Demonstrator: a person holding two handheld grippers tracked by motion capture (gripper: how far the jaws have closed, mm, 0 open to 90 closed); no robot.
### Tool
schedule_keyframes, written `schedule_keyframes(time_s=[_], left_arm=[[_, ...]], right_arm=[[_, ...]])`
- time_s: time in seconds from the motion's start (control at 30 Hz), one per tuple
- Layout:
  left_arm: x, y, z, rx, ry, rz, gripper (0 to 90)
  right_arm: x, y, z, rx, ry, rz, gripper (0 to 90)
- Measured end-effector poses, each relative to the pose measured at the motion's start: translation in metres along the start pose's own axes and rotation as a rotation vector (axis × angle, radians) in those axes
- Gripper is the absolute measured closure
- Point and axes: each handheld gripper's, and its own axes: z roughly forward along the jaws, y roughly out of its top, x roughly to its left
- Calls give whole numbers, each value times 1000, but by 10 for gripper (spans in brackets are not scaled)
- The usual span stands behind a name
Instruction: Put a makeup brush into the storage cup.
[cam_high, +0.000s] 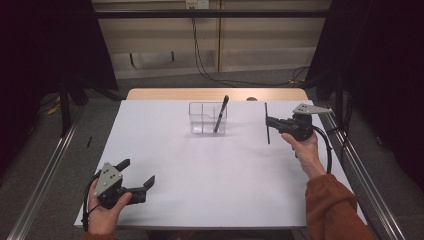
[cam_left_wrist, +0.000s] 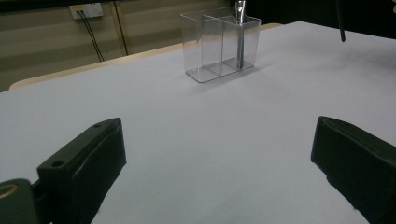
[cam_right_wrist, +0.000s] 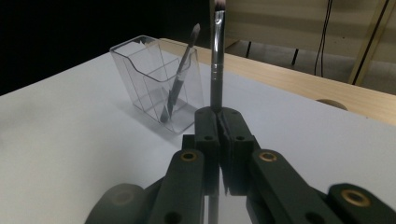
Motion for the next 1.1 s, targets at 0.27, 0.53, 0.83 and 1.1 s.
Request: schedule_keyframes(time_s=[0.27, 0.53, 0.83, 1.1], left_arm=[[0, 0, 0, -3, 0, 4, 30], [0, 0, 0, 0, -3, 1, 30], [0, 0, 0, -2, -5, 1, 30], [0, 0, -1, -6, -5, -3, 30]], right_arm=[[5, 12, 3, -38, 13, -14, 868], [10, 22, 9, -83, 30, -10, 868], [15, 37, 12, -122, 45, -17, 868], [21, 48, 19, -144, 57, -29, 868]])
